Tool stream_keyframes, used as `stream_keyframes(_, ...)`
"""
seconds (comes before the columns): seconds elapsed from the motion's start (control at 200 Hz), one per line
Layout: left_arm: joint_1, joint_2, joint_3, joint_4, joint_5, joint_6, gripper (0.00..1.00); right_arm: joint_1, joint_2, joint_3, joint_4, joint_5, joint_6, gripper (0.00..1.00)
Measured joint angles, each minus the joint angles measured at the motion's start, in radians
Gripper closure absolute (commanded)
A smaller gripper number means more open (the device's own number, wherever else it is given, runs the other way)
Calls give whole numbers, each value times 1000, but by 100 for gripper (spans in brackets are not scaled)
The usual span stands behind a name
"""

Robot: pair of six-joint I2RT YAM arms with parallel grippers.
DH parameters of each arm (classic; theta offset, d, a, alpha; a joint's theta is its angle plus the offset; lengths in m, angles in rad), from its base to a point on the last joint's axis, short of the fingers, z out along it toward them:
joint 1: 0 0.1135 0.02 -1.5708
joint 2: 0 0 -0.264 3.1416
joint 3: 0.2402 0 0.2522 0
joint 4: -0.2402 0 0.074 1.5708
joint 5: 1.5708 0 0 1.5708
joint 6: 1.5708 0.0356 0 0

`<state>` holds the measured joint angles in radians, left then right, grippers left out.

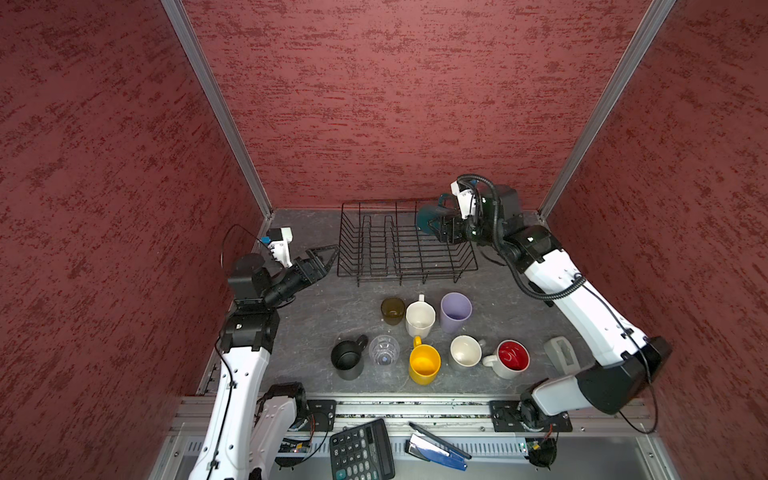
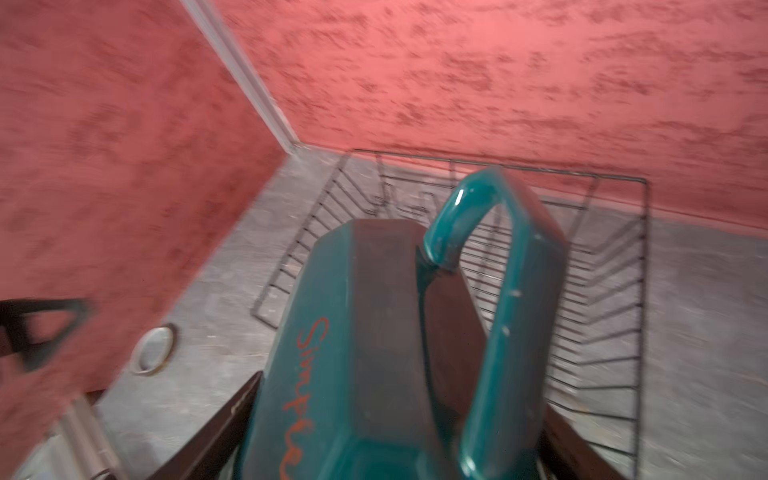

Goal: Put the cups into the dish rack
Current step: 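Lift the green mug over the rack with the right gripper while left withdraws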

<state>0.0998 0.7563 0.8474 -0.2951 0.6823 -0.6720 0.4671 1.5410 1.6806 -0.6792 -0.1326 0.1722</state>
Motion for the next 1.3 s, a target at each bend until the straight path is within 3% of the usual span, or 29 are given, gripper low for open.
stream_keyframes(0.456, 30, -148, 5, -151, -150, 166, 0, -50, 422, 395, -283, 177, -104, 100)
stream_keyframes(0.766, 31, -187, 23, -260, -256, 306, 0, -100, 737, 835, -425, 255, -137, 100)
stream_keyframes(1.297, 31, -228, -16, -345, -344, 393, 0, -130, 898, 871, -406, 365, -201, 100)
